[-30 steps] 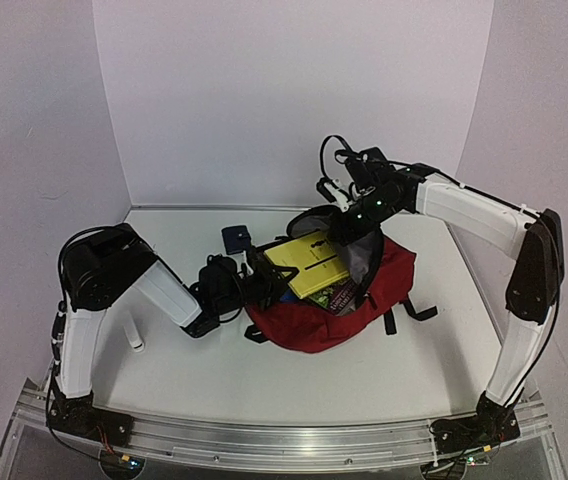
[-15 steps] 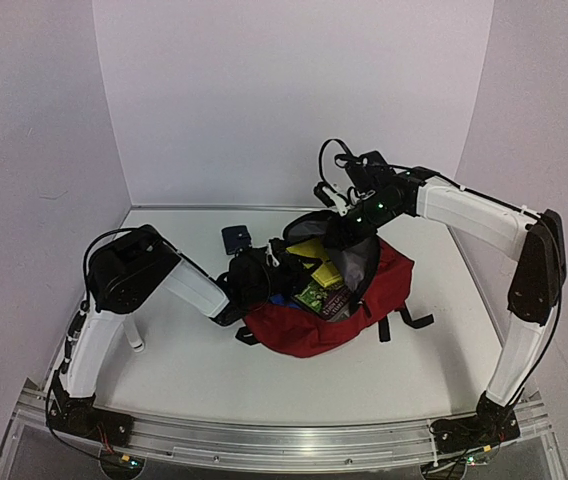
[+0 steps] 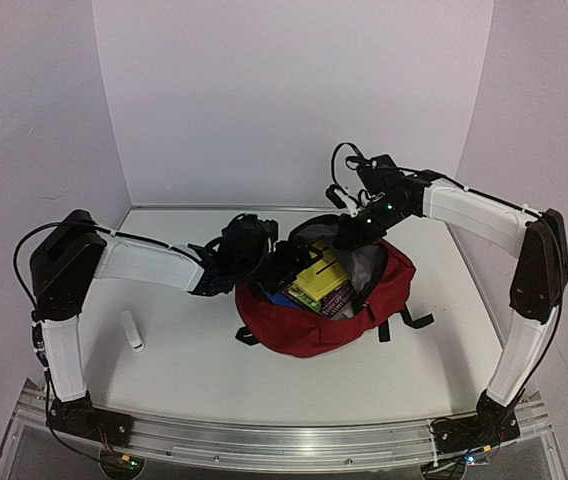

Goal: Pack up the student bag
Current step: Place the book in the student bag, then adjust the student bag at the center of the board.

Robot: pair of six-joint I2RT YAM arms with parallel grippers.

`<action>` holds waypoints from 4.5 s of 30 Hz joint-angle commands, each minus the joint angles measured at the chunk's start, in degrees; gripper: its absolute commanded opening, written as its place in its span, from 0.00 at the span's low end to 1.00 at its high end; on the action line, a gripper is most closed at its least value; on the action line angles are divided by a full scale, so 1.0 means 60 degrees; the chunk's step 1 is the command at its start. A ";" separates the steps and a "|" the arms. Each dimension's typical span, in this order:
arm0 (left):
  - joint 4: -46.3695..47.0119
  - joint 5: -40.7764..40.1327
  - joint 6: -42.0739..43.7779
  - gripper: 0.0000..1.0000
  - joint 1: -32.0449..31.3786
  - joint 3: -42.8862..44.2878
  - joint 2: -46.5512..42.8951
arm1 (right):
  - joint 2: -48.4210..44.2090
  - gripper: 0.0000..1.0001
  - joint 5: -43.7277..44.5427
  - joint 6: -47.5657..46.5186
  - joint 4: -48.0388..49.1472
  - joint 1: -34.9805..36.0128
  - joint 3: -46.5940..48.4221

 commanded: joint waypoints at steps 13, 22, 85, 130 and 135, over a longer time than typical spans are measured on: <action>-0.4512 0.0867 0.6536 0.97 -0.0045 -0.0144 -0.2501 | -0.0400 0.44 -0.1817 -0.1141 -0.0570 -0.0307 -0.0433; -0.5188 0.0642 0.7170 0.98 0.0095 -0.0487 -0.3448 | -0.1028 0.86 -0.1161 -0.1308 -0.1112 -0.0773 0.0373; -0.6422 0.1400 1.6709 0.72 0.0374 0.1942 0.0870 | 0.1160 0.00 -0.4010 -0.0863 -0.1994 -0.1632 0.0703; -0.8772 -0.0830 1.5466 0.02 -0.1691 0.2912 -0.0452 | 0.2172 0.21 -0.6687 -0.0750 -0.1927 0.0500 0.0818; -0.8819 -0.2008 1.5478 0.03 -0.2065 0.2797 -0.0538 | 0.2364 0.48 -0.6469 -0.0829 -0.1925 0.0499 0.1127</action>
